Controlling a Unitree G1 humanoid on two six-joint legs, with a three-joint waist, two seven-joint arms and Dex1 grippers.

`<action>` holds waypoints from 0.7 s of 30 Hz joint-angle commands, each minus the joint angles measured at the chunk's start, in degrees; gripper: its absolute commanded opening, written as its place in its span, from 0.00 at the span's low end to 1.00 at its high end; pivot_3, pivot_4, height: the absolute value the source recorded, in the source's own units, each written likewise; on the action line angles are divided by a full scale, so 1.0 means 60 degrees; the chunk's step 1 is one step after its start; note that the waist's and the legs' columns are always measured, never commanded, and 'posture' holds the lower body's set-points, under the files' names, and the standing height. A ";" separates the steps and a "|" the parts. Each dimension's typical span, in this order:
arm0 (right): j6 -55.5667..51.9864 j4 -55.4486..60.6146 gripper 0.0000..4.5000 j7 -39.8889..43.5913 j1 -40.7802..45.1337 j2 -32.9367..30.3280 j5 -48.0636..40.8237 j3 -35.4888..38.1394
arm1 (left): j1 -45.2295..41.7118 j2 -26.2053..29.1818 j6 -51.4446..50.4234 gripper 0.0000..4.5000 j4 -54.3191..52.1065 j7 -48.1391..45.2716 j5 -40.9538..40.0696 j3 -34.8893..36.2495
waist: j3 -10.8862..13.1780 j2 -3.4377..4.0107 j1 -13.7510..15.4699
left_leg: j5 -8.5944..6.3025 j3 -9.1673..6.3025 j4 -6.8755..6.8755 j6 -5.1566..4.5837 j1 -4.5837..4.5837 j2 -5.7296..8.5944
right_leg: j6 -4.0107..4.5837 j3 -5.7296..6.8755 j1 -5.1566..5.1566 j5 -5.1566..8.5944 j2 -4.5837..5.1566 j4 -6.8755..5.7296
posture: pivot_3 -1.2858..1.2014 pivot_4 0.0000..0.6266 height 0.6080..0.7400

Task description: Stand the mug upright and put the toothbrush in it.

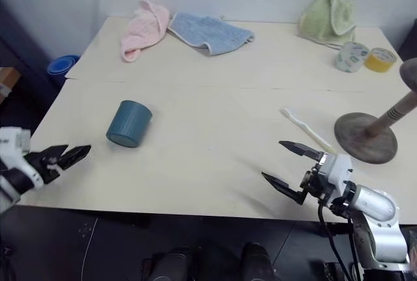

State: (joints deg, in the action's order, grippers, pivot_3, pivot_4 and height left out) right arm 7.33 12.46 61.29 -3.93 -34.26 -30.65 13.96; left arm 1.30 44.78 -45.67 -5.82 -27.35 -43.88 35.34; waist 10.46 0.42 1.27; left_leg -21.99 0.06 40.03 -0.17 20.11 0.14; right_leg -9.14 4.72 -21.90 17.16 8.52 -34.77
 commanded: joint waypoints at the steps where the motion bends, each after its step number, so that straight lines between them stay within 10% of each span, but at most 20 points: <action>1: 0.0207 -0.0329 0.99 -0.0085 0.0578 0.0149 -0.0063 0.0019 | -0.2728 0.0574 -0.2188 1.00 0.1154 0.1759 0.0598 -0.1279 | 0.0002 0.0006 -0.0026 | 0.0000 0.0002 -0.0003 0.0000 -0.0002 0.0006 | 0.0000 -0.0001 -0.0002 0.0000 0.0000 -0.0006 | 0.52 0.24 1.00; 16: 0.0713 -0.0636 0.99 -0.0077 0.0418 0.0536 0.0028 0.0109 | -0.6721 0.0014 -0.2210 1.00 0.5008 0.0323 0.2823 -0.5036 | 0.0000 0.0006 -0.0183 | 0.0013 0.0115 -0.0007 0.0020 0.0018 0.0008 | -0.0001 0.0005 -0.0060 0.0000 -0.0014 -0.0054 | 0.52 0.24 1.00; 21: 0.0797 -0.0667 1.00 -0.0115 0.0351 0.0558 0.0055 0.0092 | -0.7245 -0.0396 -0.1851 0.78 0.6114 -0.0513 0.3513 -0.6024 | -0.0015 0.0031 0.0026 | 0.0017 0.0114 0.0008 0.0018 -0.0001 0.0012 | -0.0001 0.0006 -0.0021 0.0000 -0.0012 -0.0045 | 0.52 0.24 1.00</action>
State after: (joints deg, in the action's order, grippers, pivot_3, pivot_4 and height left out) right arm 10.33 7.92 60.66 -1.46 -31.12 -30.19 13.74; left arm -40.79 45.30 -57.92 24.07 -24.47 -26.41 6.33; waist 10.37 0.61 1.42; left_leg -21.88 0.73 40.10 -0.07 20.07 0.22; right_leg -9.15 4.76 -21.96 17.16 8.45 -35.01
